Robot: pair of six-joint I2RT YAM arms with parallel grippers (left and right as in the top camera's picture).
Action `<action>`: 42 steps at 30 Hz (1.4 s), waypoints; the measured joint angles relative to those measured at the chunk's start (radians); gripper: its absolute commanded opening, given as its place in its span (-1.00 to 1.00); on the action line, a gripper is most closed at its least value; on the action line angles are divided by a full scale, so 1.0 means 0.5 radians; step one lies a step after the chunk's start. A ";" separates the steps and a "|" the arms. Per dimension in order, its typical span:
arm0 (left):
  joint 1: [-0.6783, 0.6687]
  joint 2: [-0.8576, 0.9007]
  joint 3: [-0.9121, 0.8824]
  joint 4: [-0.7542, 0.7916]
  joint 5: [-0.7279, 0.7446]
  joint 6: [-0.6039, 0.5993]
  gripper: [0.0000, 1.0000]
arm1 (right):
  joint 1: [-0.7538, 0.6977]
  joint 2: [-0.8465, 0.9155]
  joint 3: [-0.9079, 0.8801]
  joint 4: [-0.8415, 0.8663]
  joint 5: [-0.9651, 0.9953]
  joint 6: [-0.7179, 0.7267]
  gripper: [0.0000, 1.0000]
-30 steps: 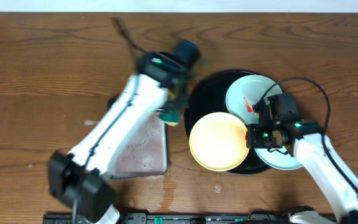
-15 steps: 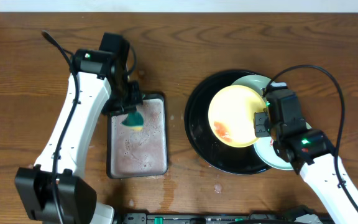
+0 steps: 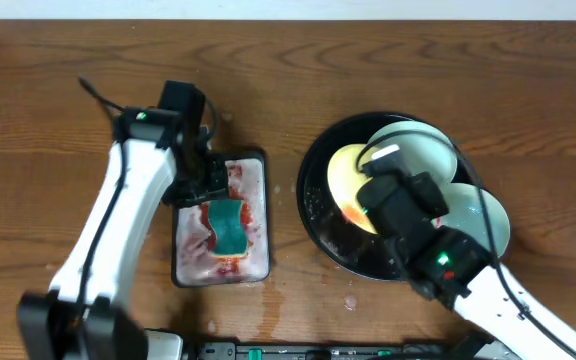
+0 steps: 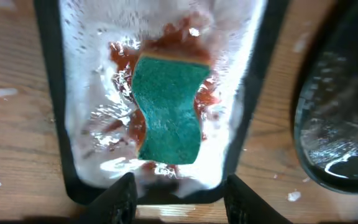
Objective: Clean dirty plates on tray and stack at the side
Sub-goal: 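Return the sponge to the soapy tray with the left gripper, then lift the yellow plate with the right gripper and place it right of tray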
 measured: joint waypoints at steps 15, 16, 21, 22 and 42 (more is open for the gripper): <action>0.000 -0.552 0.000 0.012 0.013 0.007 0.62 | 0.377 0.000 0.024 0.410 0.615 -0.654 -0.98; 0.000 -0.552 0.000 0.012 0.013 0.008 0.63 | 0.384 0.000 0.024 0.416 0.632 -0.673 -0.98; 0.000 -0.550 0.000 0.041 0.014 0.008 0.64 | 0.407 0.000 0.024 0.431 0.682 -0.736 -0.98; 0.000 -0.550 0.000 0.041 0.013 0.008 0.64 | 0.407 0.000 0.024 0.435 0.689 -0.743 -0.98; 0.000 -0.550 0.000 0.042 0.013 0.008 0.67 | 0.407 0.000 0.024 0.437 0.710 -0.764 -0.98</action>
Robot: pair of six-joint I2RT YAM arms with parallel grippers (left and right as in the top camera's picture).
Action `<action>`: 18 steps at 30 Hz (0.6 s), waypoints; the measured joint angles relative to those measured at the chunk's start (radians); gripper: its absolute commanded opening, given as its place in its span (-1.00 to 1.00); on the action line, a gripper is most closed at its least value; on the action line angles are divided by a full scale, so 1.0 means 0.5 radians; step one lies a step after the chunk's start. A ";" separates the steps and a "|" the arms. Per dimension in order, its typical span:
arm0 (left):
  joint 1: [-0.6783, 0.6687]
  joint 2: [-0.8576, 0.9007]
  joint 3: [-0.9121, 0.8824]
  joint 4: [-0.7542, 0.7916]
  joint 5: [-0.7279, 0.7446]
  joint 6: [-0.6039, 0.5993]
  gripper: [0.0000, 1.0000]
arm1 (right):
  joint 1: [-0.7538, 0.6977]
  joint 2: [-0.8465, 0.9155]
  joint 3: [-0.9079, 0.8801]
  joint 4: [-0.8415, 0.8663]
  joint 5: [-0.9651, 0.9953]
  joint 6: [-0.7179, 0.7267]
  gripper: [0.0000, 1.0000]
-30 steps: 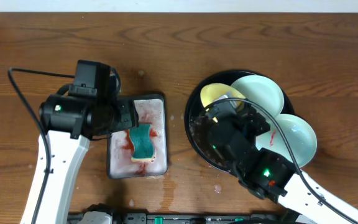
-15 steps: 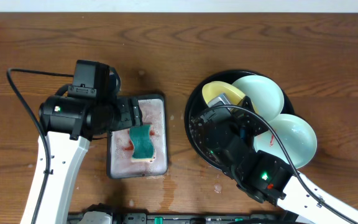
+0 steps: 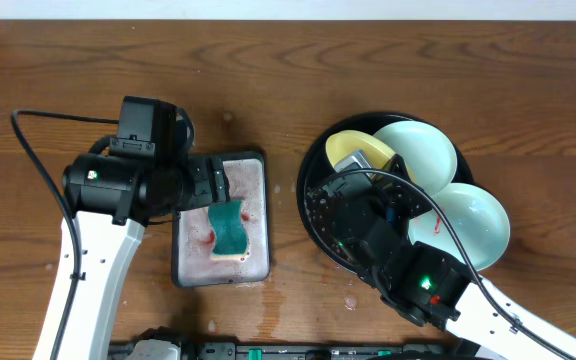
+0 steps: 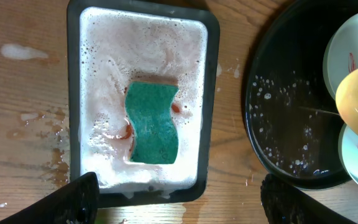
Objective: Clean dirty plates on tray and stack at the side
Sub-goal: 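Lift the yellow plate with the right gripper and place it right of tray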
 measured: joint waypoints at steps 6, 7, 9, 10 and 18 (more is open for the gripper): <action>0.000 0.000 0.000 0.000 0.000 0.000 0.67 | 0.000 0.000 0.000 0.000 -0.009 0.025 -0.98; 0.000 0.000 0.000 0.000 0.001 0.000 0.68 | 0.000 0.000 0.000 0.000 -0.009 0.029 -0.98; 0.000 0.000 0.000 0.000 0.001 0.001 0.68 | 0.000 0.000 -0.001 -0.001 -0.009 0.037 -0.98; 0.000 0.000 0.000 0.000 0.001 0.000 0.67 | 0.000 0.000 0.000 -0.001 -0.009 0.038 -0.98; 0.000 0.000 0.000 0.000 0.001 0.000 0.68 | -0.001 0.000 0.001 -0.029 -0.034 0.108 -0.98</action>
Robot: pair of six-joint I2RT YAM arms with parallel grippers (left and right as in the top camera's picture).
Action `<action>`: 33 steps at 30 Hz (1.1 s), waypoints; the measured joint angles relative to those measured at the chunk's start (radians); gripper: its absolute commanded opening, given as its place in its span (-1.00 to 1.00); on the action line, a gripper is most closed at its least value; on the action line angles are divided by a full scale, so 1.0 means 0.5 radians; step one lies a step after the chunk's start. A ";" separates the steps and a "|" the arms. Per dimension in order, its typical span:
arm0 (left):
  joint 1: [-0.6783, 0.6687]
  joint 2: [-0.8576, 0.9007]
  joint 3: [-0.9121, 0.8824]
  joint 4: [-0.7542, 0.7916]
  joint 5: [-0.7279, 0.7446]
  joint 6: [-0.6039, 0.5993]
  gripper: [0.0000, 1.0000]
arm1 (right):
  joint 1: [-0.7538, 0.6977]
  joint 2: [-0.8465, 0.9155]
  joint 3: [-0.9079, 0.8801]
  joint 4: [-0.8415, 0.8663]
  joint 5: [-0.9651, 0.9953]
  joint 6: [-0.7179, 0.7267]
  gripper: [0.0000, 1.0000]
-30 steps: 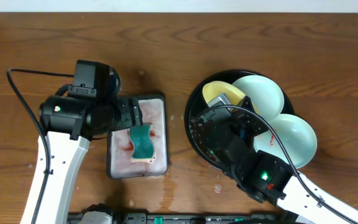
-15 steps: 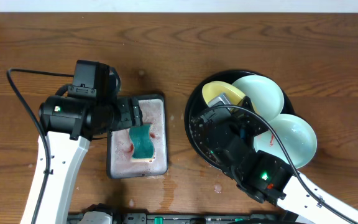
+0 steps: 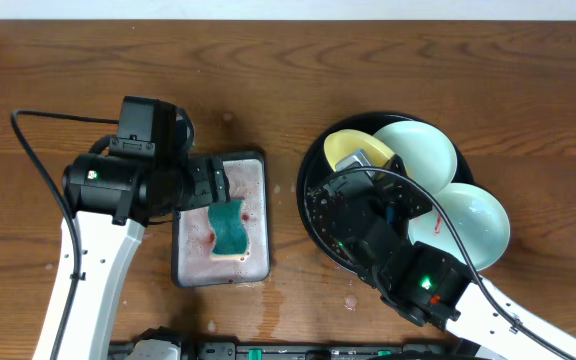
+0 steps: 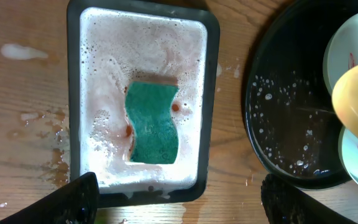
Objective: Clean dirty plates on tray and stack at the side
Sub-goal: 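Lift the yellow plate with the right gripper and place it right of tray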
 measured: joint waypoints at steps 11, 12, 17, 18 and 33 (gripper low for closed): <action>0.000 0.002 0.000 0.002 0.004 0.000 0.68 | -0.979 0.052 0.018 -0.449 -1.577 0.884 -0.98; 0.000 0.002 0.000 0.002 0.007 0.001 0.68 | -1.181 0.048 0.032 -0.462 -1.824 0.918 -0.98; 0.000 0.002 0.000 0.002 0.008 0.001 0.68 | -2.060 0.034 0.142 -0.449 -2.649 1.003 -0.98; 0.000 0.002 0.000 0.002 0.008 0.001 0.68 | -2.229 0.034 0.159 -0.444 -2.745 1.010 -0.98; 0.000 0.002 0.000 0.002 0.008 0.000 0.68 | -3.635 0.780 0.178 -0.021 -2.850 1.346 -0.98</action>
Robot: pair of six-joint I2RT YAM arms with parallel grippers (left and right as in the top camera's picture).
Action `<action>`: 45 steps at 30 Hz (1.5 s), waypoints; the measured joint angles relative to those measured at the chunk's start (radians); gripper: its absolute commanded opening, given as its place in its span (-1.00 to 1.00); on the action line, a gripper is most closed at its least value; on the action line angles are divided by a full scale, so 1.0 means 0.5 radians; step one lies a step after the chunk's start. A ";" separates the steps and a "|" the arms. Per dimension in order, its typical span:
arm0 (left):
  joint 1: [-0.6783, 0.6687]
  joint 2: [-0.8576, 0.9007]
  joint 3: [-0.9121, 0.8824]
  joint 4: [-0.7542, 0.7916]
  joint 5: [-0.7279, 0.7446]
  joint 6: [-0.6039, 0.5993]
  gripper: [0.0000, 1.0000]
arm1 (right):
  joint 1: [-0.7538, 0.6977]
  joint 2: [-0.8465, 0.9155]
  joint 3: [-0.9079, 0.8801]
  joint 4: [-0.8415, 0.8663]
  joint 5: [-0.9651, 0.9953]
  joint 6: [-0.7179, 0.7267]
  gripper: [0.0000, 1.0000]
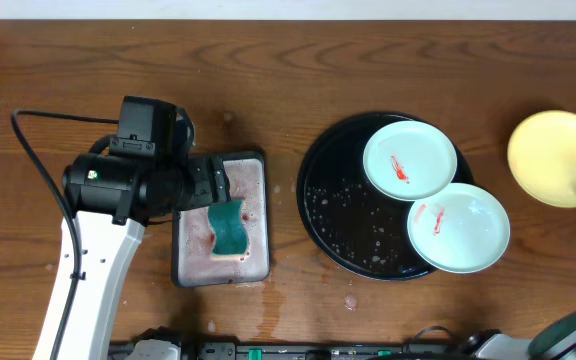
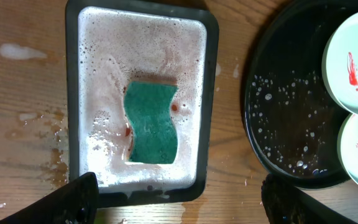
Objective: Clean dirty plates on tray and stack at the side
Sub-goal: 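Lift the yellow plate with the right gripper and place it right of tray, then move the right gripper back to the pale green plate on the tray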
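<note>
A yellow plate (image 1: 556, 158) is at the far right of the table, off the round black tray (image 1: 340, 228). My right gripper shows only as a dark piece at the frame edge, on the plate's lower right rim. Two pale green plates (image 1: 409, 160) (image 1: 458, 227) with red smears lie in the round tray, seen also in the left wrist view as plate (image 2: 353, 62) and plate. My left gripper (image 2: 179, 205) hangs wide open above the small black tray (image 2: 211, 93). The green sponge (image 2: 152, 122) lies in its pinkish suds.
Water drops and foam specks dot the floor of the round tray (image 2: 278, 124) and the wood around the small tray (image 1: 180, 275). The left arm's cable (image 1: 28, 150) loops over the table's left side. The right arm enters at the bottom right corner.
The yellow plate has gone from the round tray to the far right of the table, with my right gripper at its rim. Both green plates now show fully. My left arm has not moved.
At first my left gripper was low over the sponge in red-stained suds, and my right gripper was on the yellow plate in the round tray. Then the left gripper was higher and open, with the sponge left lying. Now the yellow plate is off the tray.
</note>
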 measured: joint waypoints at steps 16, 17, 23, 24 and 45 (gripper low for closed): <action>0.000 0.000 0.000 -0.002 0.000 0.000 0.68 | 0.150 -0.041 0.000 -0.018 -0.237 -0.109 -0.20; 0.000 0.000 0.000 -0.002 0.000 0.000 0.68 | 0.210 -0.110 0.001 -0.065 -0.271 -0.129 -0.13; 0.000 0.000 0.000 -0.001 0.000 0.001 0.68 | 0.769 -0.413 0.016 -0.524 -0.220 -0.281 -0.13; 0.000 0.000 0.000 -0.001 -0.001 0.000 0.68 | 0.880 -0.411 0.016 -0.573 -0.181 -0.311 -0.12; 0.000 0.000 0.000 -0.001 0.000 0.001 0.68 | 1.701 0.200 0.014 -0.383 0.385 0.204 -0.52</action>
